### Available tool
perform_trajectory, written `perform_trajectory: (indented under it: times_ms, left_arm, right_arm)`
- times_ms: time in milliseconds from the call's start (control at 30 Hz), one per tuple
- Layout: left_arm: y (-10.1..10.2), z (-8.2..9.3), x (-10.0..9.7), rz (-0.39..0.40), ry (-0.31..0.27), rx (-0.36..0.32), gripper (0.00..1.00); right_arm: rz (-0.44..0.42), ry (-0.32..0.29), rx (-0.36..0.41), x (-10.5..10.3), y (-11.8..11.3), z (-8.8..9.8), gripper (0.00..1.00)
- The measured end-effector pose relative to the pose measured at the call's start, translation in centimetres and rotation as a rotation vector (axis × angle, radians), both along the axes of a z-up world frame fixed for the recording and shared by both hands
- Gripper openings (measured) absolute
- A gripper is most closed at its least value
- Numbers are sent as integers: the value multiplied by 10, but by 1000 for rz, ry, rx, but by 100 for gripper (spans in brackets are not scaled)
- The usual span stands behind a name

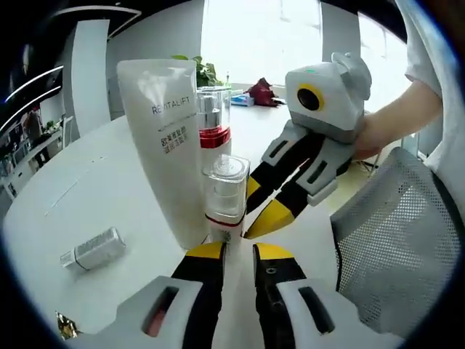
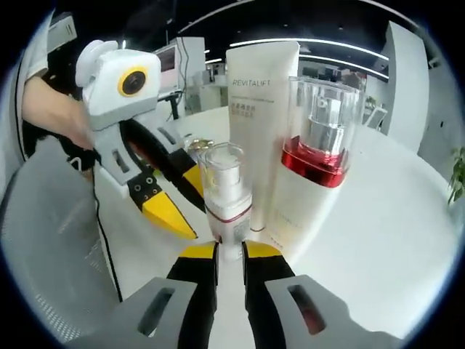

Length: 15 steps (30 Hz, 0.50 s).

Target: Arrange the skincare products in the storage area until every visible bottle or jar stands upright without overlapping.

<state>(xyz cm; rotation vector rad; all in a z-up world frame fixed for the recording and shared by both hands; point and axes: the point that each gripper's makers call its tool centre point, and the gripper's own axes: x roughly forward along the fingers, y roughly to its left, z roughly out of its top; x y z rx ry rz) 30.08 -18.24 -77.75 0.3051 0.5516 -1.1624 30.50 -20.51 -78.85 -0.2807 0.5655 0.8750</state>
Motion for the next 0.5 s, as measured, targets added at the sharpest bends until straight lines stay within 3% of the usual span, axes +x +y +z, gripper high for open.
perform_trajectory:
  times_ms: [500]
  left_arm:
    - [3,-1,0,13,11,2,17]
  right_arm:
    - [-10,12,-14,-3,-2,-3,13]
